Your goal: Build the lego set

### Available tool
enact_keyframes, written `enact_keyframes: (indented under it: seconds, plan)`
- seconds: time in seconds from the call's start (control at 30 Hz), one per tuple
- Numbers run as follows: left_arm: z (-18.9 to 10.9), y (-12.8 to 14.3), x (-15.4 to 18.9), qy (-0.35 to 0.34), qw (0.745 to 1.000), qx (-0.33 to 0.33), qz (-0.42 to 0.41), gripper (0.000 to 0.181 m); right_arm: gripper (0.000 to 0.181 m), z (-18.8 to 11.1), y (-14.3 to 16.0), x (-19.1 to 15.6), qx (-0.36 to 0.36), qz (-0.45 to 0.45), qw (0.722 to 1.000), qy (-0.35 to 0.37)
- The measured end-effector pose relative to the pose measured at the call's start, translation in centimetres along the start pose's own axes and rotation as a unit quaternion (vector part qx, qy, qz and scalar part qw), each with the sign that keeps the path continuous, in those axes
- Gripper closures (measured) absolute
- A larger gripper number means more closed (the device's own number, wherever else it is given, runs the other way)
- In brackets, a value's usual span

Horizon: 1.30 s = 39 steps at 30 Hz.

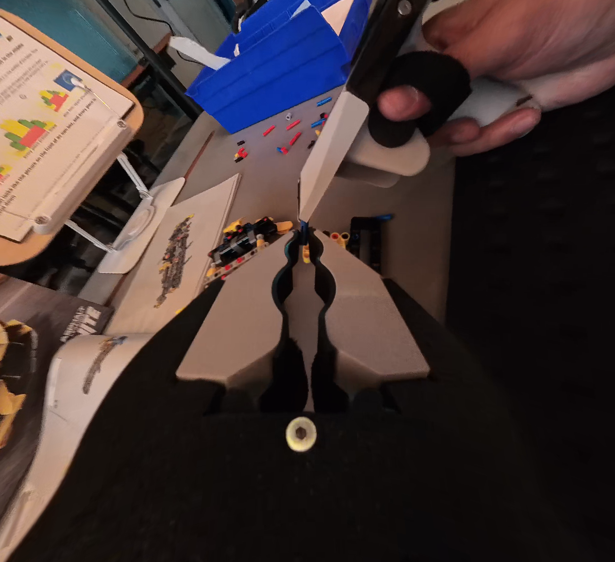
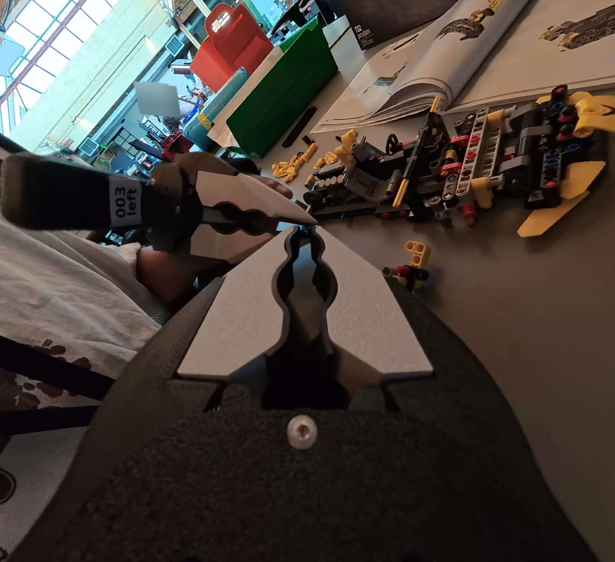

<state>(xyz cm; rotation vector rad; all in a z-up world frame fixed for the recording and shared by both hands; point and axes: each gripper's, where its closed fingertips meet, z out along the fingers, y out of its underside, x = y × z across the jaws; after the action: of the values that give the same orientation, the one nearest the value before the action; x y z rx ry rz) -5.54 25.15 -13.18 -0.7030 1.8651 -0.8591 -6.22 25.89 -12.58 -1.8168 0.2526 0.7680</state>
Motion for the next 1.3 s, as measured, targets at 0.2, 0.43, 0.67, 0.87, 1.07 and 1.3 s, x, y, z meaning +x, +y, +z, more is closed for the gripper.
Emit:
enact_keyframes:
  seconds: [0.2,0.43,0.67,0.87,1.07,1.3]
  plan:
    - [0.0,0.4,-0.3,-0.042,0.995,-0.011,0.093,0.176,0.177,0.1,0.1,0.1,-0.004,0.007,1.000,0.000]
    - [0.0,0.3,0.2,-0.039,0.991,-0.009,0.128,0.176,0.176,0.3,0.4,0.1,-0.015,0.006,1.000,0.002]
    - [0.5,1.4,-0.3,-0.029,0.999,-0.043,0.015,0.167,0.177,-1.3,-0.6,1.5,-0.004,-0.030,0.998,0.060]
    - [0.4,3.3,2.1,0.101,0.974,-0.106,-0.175,0.151,0.177,-8.0,-2.6,4.9,0.041,-0.091,0.978,0.181]
    - [0.3,2.2,3.5,0.200,0.922,-0.145,-0.298,0.149,0.177,-8.6,-1.9,2.3,0.078,-0.161,0.970,0.165]
    - [1.5,3.5,3.8,0.232,0.888,-0.245,-0.311,0.147,0.177,-8.7,-1.7,1.7,0.084,-0.160,0.974,0.138]
